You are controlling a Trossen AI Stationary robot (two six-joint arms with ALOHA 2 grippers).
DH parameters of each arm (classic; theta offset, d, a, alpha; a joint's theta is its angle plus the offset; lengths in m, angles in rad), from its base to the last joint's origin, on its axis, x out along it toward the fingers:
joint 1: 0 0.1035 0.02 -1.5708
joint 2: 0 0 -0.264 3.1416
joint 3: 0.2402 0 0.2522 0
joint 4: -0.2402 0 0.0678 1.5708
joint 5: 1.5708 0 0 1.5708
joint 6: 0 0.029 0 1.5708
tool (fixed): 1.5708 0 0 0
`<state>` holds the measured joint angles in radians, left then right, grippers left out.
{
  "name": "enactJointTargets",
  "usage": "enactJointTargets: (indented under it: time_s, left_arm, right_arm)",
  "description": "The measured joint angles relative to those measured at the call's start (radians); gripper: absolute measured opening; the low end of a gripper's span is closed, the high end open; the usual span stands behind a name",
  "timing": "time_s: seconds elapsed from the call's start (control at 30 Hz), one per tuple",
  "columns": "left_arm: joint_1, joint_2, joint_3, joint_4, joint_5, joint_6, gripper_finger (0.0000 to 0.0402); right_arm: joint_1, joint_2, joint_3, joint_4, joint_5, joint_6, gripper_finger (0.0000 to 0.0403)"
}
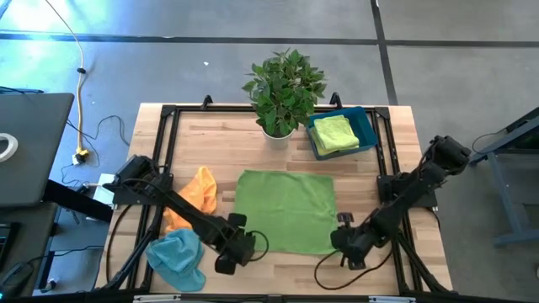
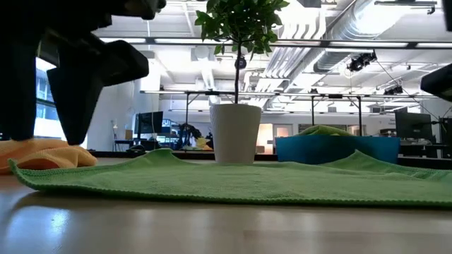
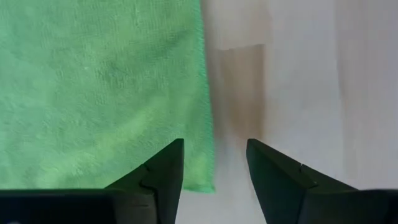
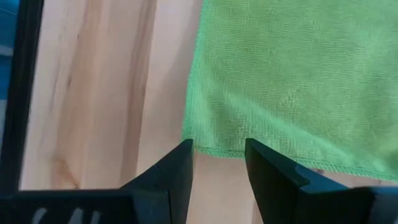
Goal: Sort microfiber towel by color & place in baskets
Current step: Fold the green towel
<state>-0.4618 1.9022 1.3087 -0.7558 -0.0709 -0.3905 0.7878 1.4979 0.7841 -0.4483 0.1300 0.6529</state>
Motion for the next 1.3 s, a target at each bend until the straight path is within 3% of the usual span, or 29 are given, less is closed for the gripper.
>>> enactJointTargets:
  time_s: [0.17,0.5,0.8,1.0,1.3]
  left_arm:
    - [-0.021,0.006,-0.039,0.022,-0.05,-0.008,0.0164]
    - [-0.024,0.007,-0.095,0.031,-0.012,-0.054,0.0163]
    - [-0.023,0.005,-0.138,0.055,-0.004,-0.097,0.0151]
    - [-0.023,0.002,-0.148,0.065,0.001,-0.13,0.0114]
    - [-0.023,0.003,-0.148,0.074,0.002,-0.131,0.0021]
  right_arm:
    - [0.047,0.014,-0.017,0.0,0.083,0.028,0.0138]
    - [0.049,0.072,-0.017,0.067,0.143,-0.005,0.0138]
    - [0.048,0.136,-0.017,0.17,0.136,0.002,0.0138]
    - [0.048,0.137,-0.011,0.202,0.129,0.026,0.0138]
    - [0.082,0.137,-0.011,0.204,0.116,0.106,0.0138]
